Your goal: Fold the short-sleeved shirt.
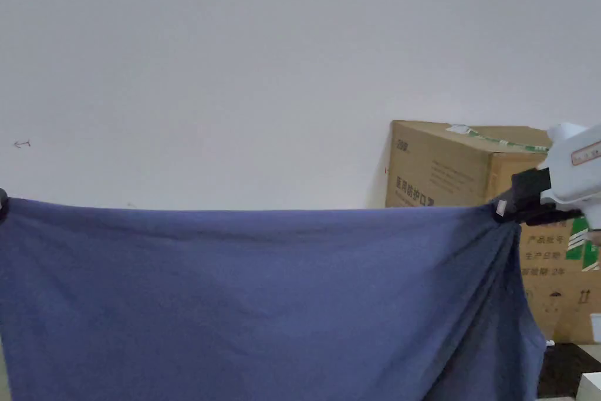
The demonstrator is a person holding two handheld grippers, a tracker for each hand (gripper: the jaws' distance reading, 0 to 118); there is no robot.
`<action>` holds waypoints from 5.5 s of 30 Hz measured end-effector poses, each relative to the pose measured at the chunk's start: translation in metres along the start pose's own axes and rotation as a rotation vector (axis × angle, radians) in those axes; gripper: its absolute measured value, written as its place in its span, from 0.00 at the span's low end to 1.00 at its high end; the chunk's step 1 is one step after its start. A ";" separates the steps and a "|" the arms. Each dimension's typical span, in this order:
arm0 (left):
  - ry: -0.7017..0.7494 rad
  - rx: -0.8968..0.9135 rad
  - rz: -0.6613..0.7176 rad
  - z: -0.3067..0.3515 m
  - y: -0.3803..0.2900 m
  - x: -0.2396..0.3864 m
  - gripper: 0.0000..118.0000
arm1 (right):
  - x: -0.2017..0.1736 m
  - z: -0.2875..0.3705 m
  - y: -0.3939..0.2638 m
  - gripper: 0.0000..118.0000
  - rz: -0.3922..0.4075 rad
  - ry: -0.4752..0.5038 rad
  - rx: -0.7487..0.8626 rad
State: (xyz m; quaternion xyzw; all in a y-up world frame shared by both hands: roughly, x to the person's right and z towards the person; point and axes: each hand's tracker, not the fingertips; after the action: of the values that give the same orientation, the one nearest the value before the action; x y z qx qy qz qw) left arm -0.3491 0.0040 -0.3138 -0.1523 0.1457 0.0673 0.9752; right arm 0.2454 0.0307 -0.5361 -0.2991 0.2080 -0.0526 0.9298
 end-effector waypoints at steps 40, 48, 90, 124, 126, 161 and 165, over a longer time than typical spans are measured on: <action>0.102 -0.091 0.225 0.034 -0.255 -0.047 0.00 | 0.005 -0.106 -0.290 0.03 -0.021 -0.038 -0.009; 0.074 -0.031 0.129 0.103 -0.244 -0.024 0.00 | 0.003 -0.019 -0.340 0.03 -0.026 -0.045 -0.049; -0.204 -0.221 0.059 -0.025 -0.192 0.003 0.00 | -0.076 -0.021 -0.300 0.01 -0.084 0.140 0.279; 0.005 -0.678 -0.248 -0.299 -0.301 -0.018 0.02 | -0.066 -0.130 -0.308 0.01 -0.137 0.148 -0.022; -0.019 -0.624 -0.235 -0.288 -0.290 -0.021 0.02 | -0.054 -0.133 -0.292 0.01 -0.154 0.193 0.001; -0.019 -0.536 -0.081 -0.197 -0.269 -0.054 0.02 | 0.020 -0.318 -0.214 0.00 0.031 -0.069 -0.518; -0.043 -0.470 -0.016 -0.152 -0.233 -0.055 0.02 | 0.016 -0.246 -0.175 0.00 0.033 -0.046 -0.309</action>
State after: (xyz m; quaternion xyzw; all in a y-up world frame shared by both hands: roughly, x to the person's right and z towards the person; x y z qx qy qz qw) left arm -0.4004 -0.2692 -0.3707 -0.3750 0.1039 0.0952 0.9163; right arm 0.1615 -0.2470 -0.6214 -0.4361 0.1971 0.0021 0.8780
